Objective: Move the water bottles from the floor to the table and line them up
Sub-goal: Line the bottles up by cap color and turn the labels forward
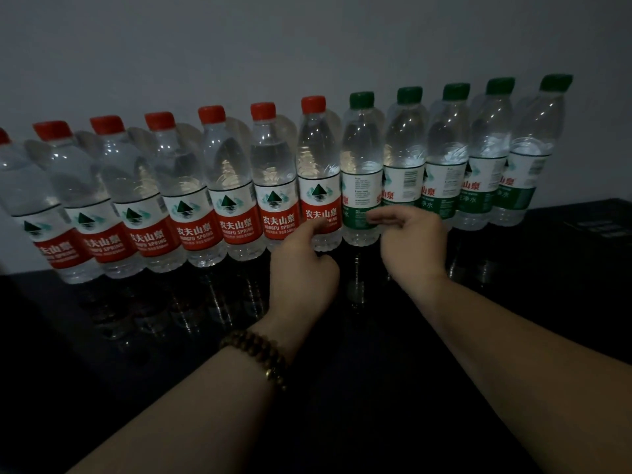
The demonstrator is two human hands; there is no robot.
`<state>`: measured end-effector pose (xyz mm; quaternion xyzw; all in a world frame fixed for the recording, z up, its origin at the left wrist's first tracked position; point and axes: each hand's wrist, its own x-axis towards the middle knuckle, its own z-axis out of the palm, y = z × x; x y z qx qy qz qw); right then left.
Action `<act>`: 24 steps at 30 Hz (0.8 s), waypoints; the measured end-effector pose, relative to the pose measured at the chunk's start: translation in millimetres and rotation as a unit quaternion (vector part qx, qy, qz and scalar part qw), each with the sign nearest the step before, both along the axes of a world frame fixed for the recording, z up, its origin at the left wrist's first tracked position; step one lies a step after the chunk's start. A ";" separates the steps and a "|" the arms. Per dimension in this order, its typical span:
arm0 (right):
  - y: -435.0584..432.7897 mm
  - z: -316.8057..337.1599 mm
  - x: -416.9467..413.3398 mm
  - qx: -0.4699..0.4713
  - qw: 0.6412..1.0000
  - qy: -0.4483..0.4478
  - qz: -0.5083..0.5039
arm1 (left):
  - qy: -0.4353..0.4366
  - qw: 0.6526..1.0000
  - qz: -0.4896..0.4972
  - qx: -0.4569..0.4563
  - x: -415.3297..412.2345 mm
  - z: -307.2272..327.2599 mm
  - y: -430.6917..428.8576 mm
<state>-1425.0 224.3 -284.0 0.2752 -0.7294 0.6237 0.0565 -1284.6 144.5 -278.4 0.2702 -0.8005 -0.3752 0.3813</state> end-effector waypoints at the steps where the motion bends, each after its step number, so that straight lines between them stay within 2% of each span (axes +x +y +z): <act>1: 5.0 2.5 -5.0 -0.014 1.000 -0.007 -0.022 | 0.012 1.000 -0.015 -0.005 -0.8 1.6 3.0; 3: 12.4 5.7 -13.1 -0.003 0.998 -0.013 -0.056 | 0.007 0.999 -0.046 -0.027 -3.4 5.1 11.4; 8: 15.5 4.1 -13.7 0.056 0.996 -0.018 -0.067 | -0.111 0.989 -0.056 -0.078 -22.8 8.1 24.1; 13: 13.5 -0.7 -16.6 0.081 0.995 -0.041 -0.036 | -0.070 0.993 0.003 -0.092 -37.4 2.9 32.6; 16: 9.2 -3.9 -20.9 0.081 0.996 -0.041 0.000 | -0.037 0.991 -0.006 -0.125 -43.8 0.9 26.2; 20: 5.8 -7.4 -23.9 0.086 0.995 -0.034 0.044 | -0.066 0.994 0.005 -0.092 -44.7 -0.7 12.5; 24: 5.6 -9.3 -24.8 0.073 0.994 -0.044 0.068 | -0.087 0.991 -0.022 -0.098 -45.9 -2.7 13.4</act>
